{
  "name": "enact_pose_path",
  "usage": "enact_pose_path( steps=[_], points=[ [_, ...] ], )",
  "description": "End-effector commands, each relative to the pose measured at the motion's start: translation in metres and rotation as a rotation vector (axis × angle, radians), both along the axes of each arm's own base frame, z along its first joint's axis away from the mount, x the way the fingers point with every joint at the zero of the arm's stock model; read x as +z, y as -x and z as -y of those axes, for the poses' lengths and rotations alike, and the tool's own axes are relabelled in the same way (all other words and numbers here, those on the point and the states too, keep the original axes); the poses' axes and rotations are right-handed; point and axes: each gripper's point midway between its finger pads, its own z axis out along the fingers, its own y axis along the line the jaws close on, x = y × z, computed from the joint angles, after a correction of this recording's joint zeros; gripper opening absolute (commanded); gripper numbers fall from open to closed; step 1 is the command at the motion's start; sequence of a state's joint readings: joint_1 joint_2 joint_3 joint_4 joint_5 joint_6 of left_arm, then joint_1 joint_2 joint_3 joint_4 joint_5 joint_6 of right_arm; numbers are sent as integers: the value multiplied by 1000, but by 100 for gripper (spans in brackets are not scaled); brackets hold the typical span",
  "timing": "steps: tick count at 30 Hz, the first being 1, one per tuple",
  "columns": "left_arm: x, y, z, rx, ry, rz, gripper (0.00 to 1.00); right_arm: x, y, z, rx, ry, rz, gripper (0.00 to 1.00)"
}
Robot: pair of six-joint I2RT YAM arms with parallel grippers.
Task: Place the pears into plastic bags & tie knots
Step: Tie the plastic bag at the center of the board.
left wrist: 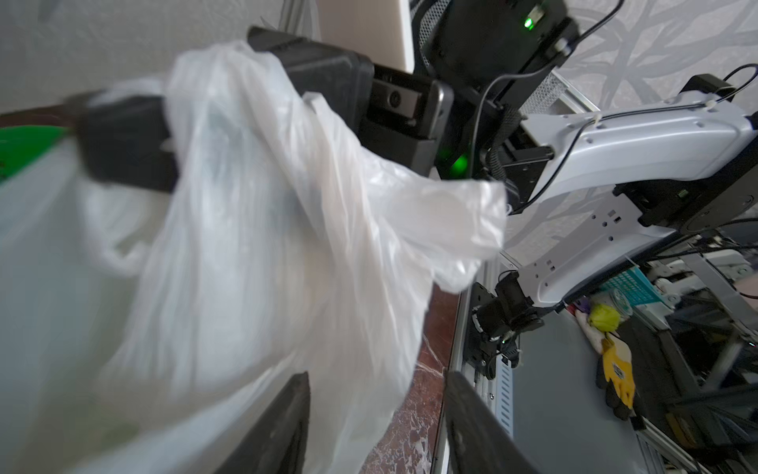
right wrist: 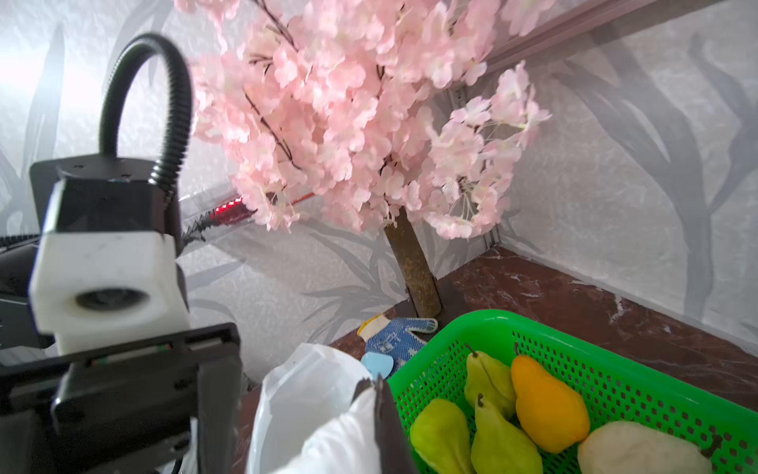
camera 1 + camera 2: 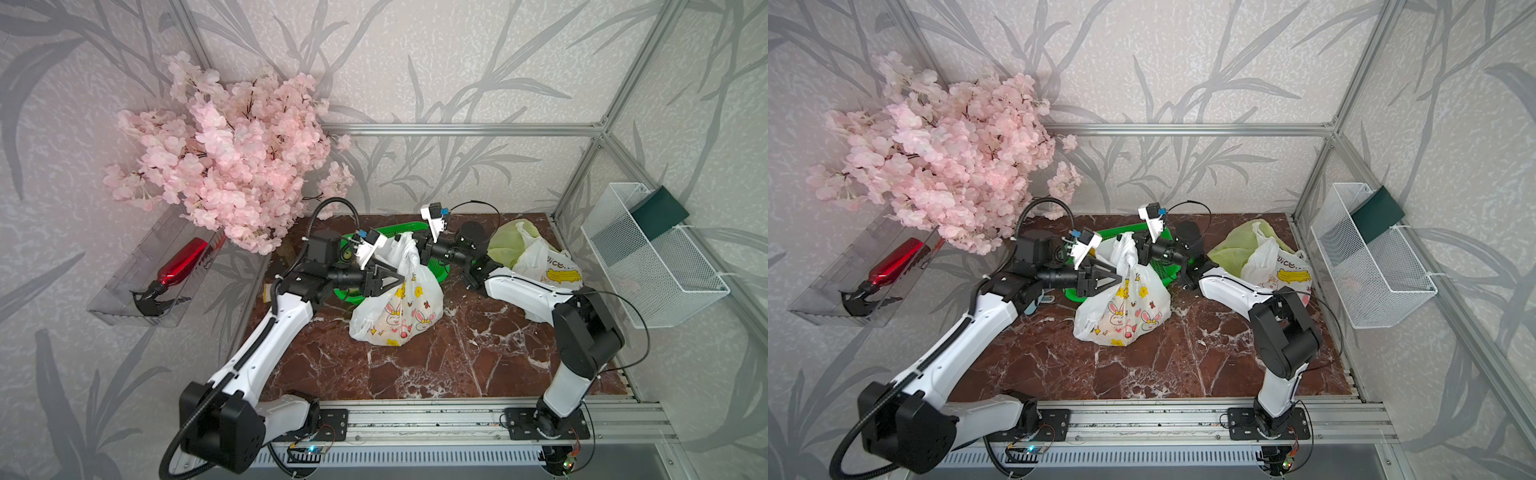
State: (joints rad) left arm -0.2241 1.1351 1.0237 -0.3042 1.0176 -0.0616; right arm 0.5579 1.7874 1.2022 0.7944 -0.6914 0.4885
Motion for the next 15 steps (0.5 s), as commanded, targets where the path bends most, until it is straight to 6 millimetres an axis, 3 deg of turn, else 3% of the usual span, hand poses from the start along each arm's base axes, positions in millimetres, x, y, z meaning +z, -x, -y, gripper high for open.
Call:
enact_pose_path(
  steps=[1,4,7,12,15],
  points=[
    [32,1,-27,119,54,94,53,33,5,6,46,-126,55,0],
    [39,-18,-47,209,71,107,44,34,8,4,69,-141,57,0],
    [36,-48,-53,278,64,123,30,29,12,2,98,-143,23,0],
    [42,-71,-37,247,132,139,26,18,14,0,97,-128,2,0],
    [40,-72,-19,187,129,151,26,15,16,-4,95,-117,-3,0]
  ],
)
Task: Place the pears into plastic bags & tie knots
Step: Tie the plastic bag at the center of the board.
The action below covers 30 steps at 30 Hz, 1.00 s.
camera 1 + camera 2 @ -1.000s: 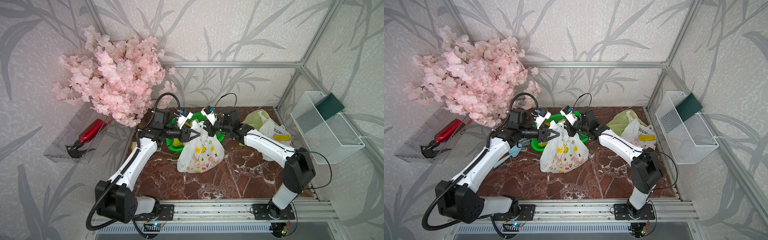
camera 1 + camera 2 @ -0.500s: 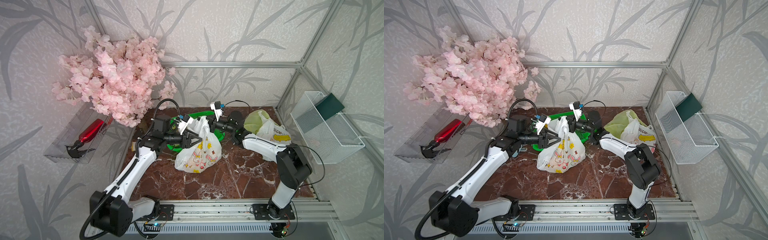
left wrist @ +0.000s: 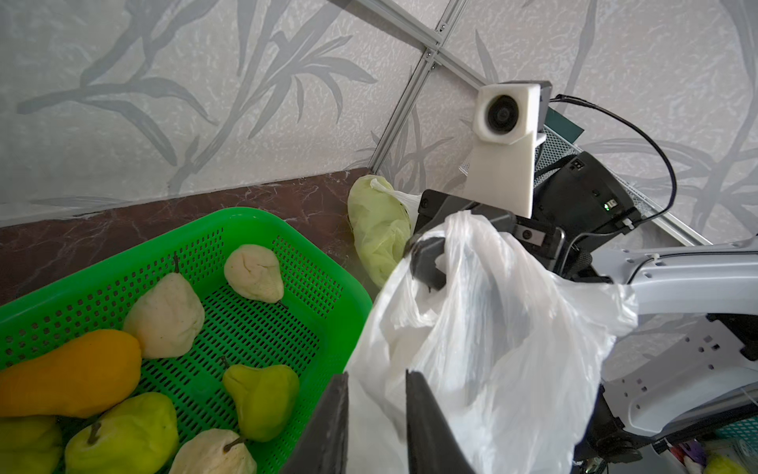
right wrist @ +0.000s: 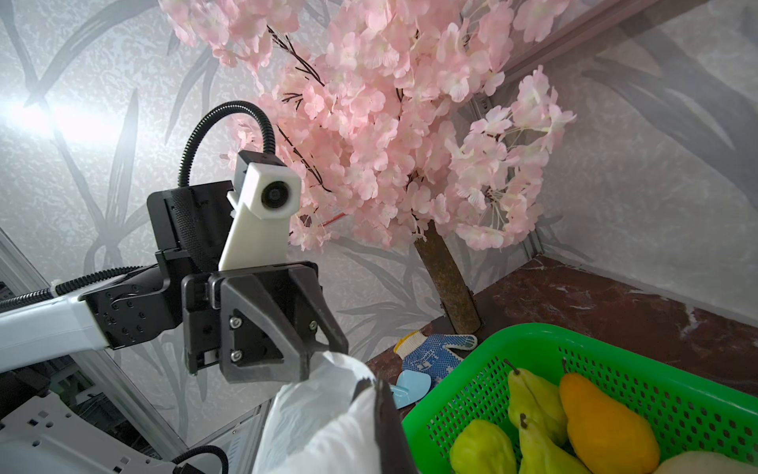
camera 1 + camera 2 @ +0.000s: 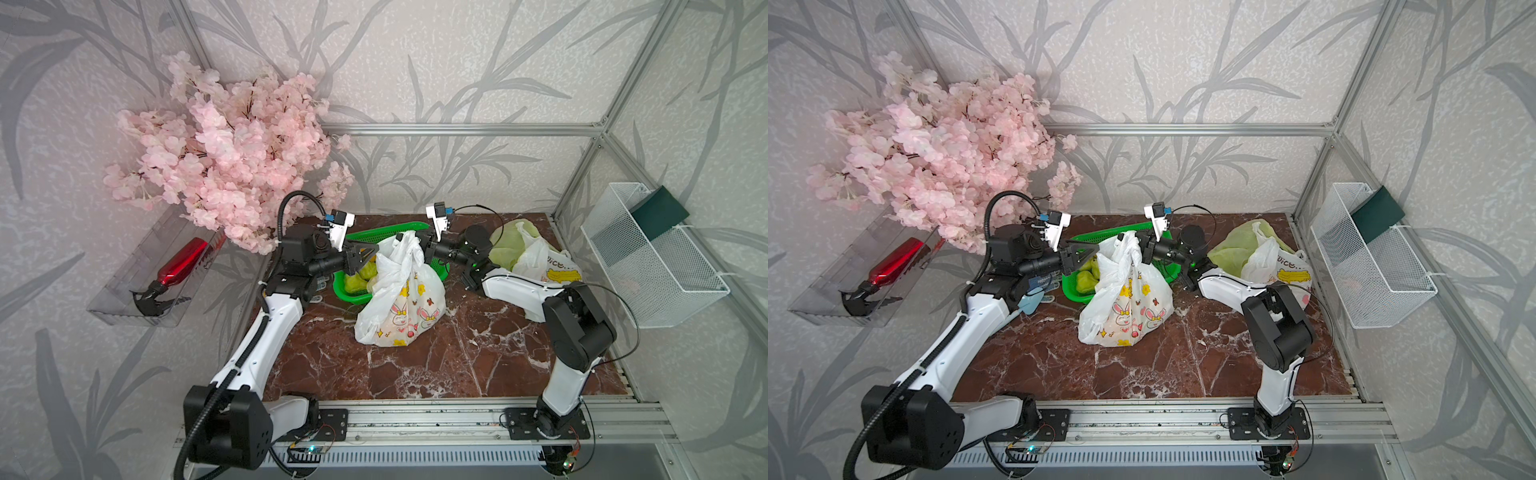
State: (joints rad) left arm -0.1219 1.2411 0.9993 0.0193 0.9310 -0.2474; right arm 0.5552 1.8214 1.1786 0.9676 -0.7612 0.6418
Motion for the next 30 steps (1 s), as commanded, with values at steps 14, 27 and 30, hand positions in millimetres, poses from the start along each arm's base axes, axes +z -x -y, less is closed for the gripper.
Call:
enact_pose_path(
  steps=[14,27,30],
  points=[
    [47,-1,-6,129,-144,139,21,5,5,-7,6,-17,16,0],
    [-7,-4,30,0,-180,60,5,12,5,-7,7,-34,17,0],
    [-17,1,36,-31,-169,32,6,15,6,-9,12,-40,20,0]
  ],
)
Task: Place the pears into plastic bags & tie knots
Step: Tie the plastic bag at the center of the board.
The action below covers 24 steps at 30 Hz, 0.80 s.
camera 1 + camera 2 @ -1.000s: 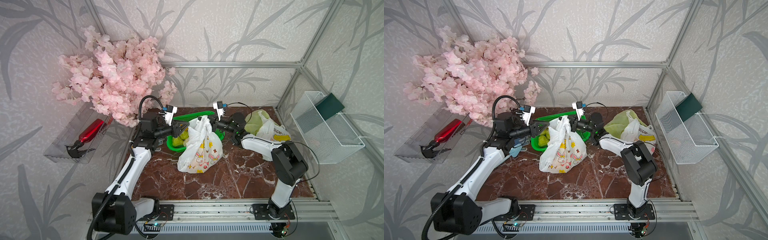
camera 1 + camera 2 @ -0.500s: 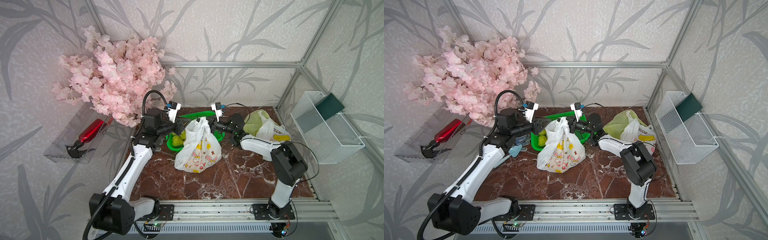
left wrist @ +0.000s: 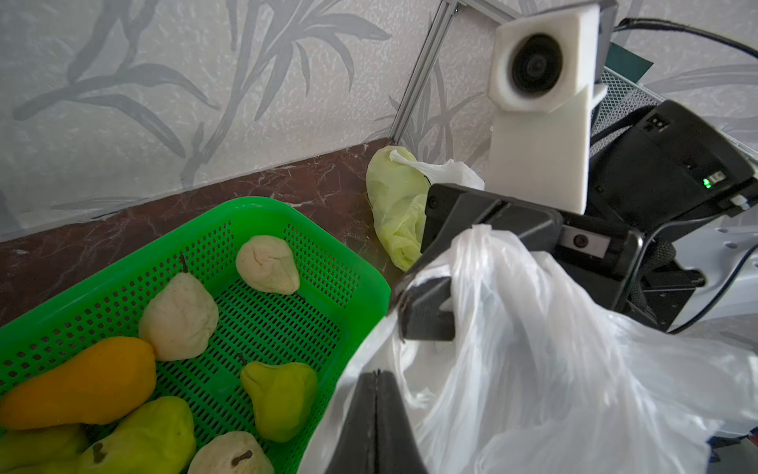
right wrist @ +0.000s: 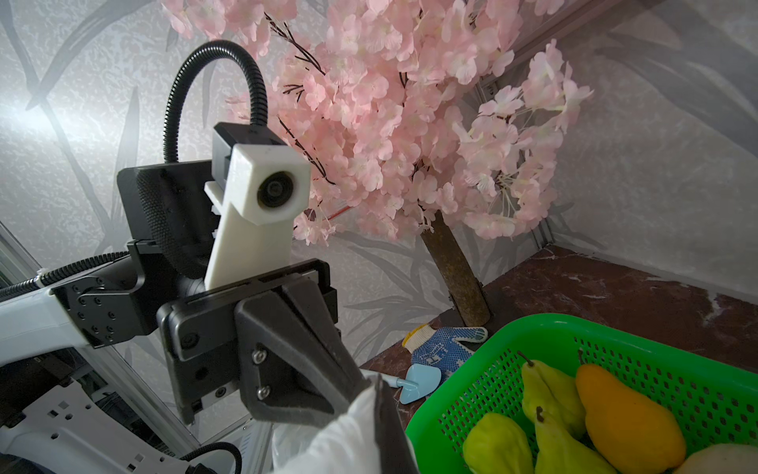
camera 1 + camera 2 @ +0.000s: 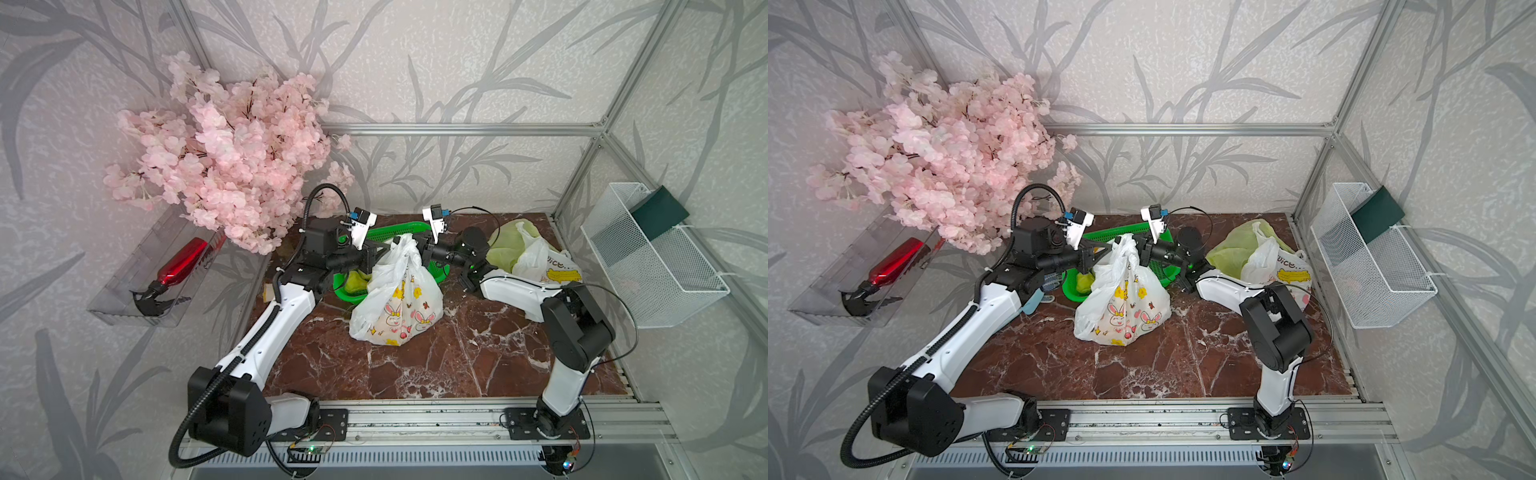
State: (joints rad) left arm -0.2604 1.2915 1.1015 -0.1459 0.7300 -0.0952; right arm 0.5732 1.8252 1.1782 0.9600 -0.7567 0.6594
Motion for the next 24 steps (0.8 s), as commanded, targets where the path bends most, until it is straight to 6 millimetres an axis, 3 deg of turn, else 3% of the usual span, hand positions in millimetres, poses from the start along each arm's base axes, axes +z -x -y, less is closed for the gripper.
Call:
enact_pose_path(
  steps=[1,6,12,14,24],
  points=[
    [-5,9,11,-65,12,-1,7,18,0,-2,-4,-40,46,0],
    [-17,20,31,-140,10,-33,16,21,1,-5,-3,-41,50,0],
    [-25,-4,34,-96,-8,-38,34,26,13,-12,34,-49,54,0],
    [-19,-5,31,-86,-32,-21,38,23,12,-10,26,-53,46,0],
    [6,4,-14,47,-62,39,38,20,14,-10,47,-60,33,0]
  ],
)
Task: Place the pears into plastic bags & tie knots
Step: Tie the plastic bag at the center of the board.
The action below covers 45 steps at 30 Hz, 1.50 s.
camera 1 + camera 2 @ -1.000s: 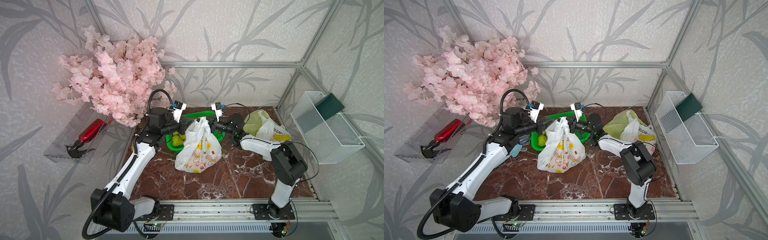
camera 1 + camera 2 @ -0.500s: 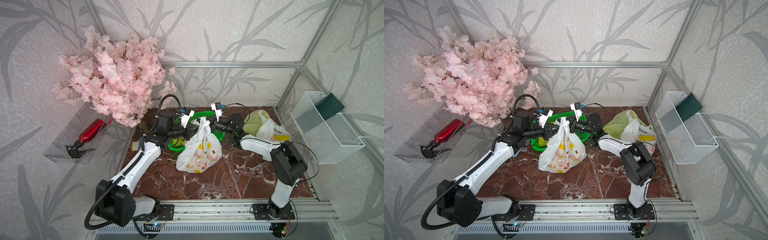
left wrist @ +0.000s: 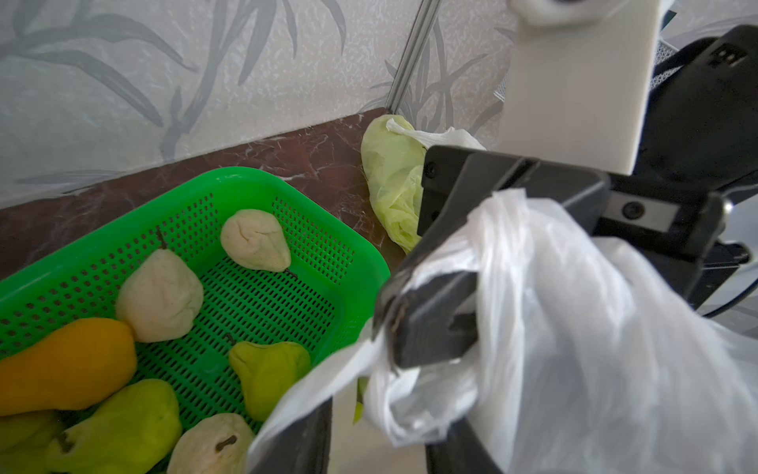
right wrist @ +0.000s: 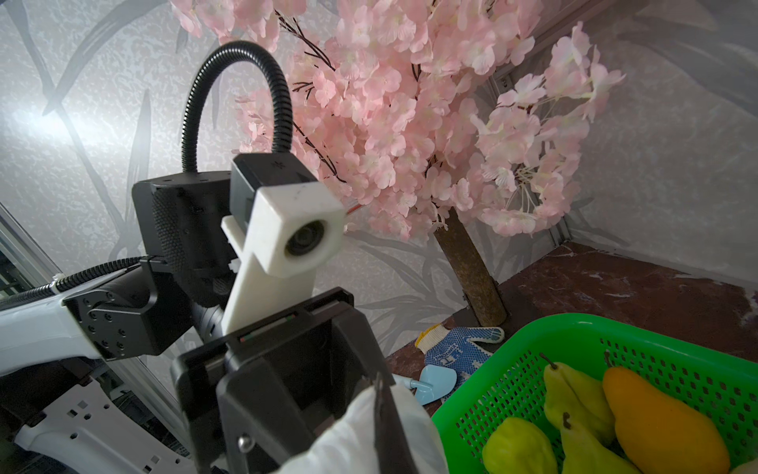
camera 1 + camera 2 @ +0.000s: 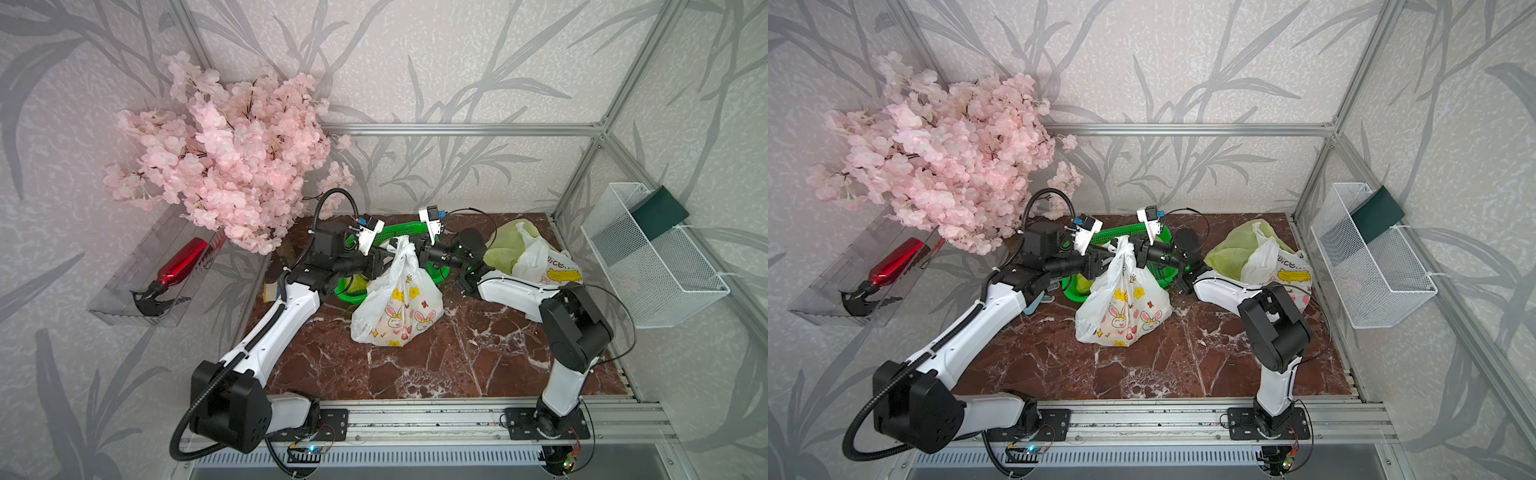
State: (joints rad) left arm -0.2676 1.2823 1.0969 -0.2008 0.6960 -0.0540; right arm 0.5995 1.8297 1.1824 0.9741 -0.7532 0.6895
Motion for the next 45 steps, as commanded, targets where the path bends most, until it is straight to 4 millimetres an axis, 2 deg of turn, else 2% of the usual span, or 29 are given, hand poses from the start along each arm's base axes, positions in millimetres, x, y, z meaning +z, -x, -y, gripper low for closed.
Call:
enact_pose_path(
  steps=[1,7,16,18,25,27,30,31,33,35,37,42,45],
  points=[
    [17,1,-10,30,-13,50,38,18,6,-1,23,-47,51,0],
    [17,2,-2,-19,11,32,39,21,6,-2,28,-57,47,0],
    [27,2,0,-32,26,60,37,13,6,-5,39,-47,30,0],
    [29,3,2,-50,32,61,33,12,6,-6,39,-47,25,0],
    [33,6,4,-68,25,75,4,10,5,-7,42,-53,14,0],
    [32,6,3,-66,15,72,0,11,4,-6,40,-53,14,0],
    [31,7,0,-54,-2,73,0,8,4,-4,35,-47,6,0],
    [30,7,-3,-43,-11,73,0,7,2,-1,25,-43,-3,3],
    [28,8,-8,-19,-23,68,0,4,-5,9,-18,-37,-30,15],
    [23,5,-18,35,-31,49,0,-5,-14,24,-81,-12,-78,26],
    [20,4,-27,74,-26,30,0,-20,-19,38,-140,61,-150,31],
    [22,3,-36,121,5,-15,0,-41,5,70,-235,270,-264,41],
    [22,4,-36,121,29,-37,0,-43,25,85,-248,372,-342,44]
  ],
)
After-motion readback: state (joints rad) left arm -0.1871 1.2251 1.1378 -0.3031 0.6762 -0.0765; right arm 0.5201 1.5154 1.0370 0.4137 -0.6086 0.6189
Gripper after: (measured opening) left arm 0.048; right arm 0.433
